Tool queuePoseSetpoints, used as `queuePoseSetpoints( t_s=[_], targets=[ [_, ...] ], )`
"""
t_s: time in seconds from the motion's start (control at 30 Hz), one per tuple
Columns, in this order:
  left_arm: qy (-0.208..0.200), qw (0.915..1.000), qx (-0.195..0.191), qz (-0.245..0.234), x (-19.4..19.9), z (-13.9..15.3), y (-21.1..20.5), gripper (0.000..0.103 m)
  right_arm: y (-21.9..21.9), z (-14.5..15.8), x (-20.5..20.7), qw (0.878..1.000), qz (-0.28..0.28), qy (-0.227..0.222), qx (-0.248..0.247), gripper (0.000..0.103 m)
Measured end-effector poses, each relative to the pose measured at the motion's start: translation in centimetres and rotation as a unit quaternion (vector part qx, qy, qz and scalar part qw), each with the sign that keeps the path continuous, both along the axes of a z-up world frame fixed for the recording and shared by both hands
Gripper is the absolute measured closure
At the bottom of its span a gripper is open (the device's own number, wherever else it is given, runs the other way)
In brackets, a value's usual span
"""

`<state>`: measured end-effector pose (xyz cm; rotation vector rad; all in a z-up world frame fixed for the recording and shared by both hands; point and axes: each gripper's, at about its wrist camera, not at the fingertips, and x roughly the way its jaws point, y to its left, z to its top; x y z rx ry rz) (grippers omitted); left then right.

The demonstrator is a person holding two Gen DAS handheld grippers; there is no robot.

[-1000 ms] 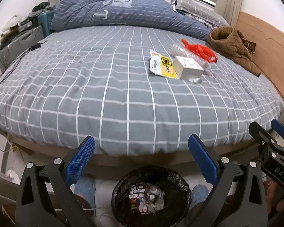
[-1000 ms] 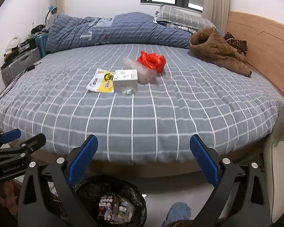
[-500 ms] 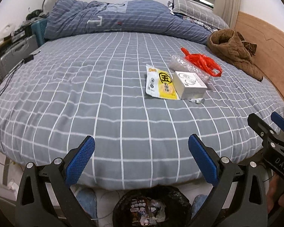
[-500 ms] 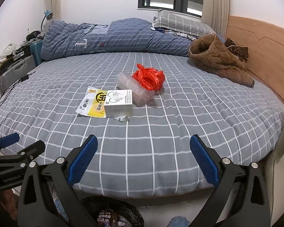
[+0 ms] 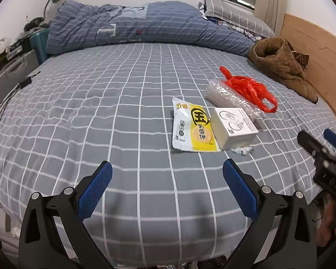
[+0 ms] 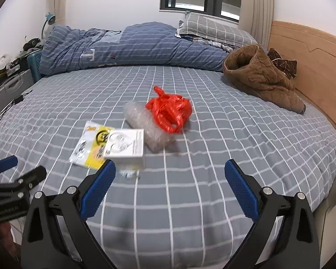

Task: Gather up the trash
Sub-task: 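Move both open tools back over the bed toward the yellow snack packet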

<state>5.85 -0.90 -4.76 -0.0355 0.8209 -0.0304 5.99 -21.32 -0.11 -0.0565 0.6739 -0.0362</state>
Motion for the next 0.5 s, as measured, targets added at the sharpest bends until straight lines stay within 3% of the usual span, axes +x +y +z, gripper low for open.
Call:
queuePoseSetpoints(
  t_s=[0.5],
  targets=[
    [0.034, 0.9994, -0.005, -0.009, 7.7, -2.6, -0.5, 0.006, -1.1, 0.0, 11.2, 1.0, 0.0, 0.017, -0.007, 0.009]
  ],
)
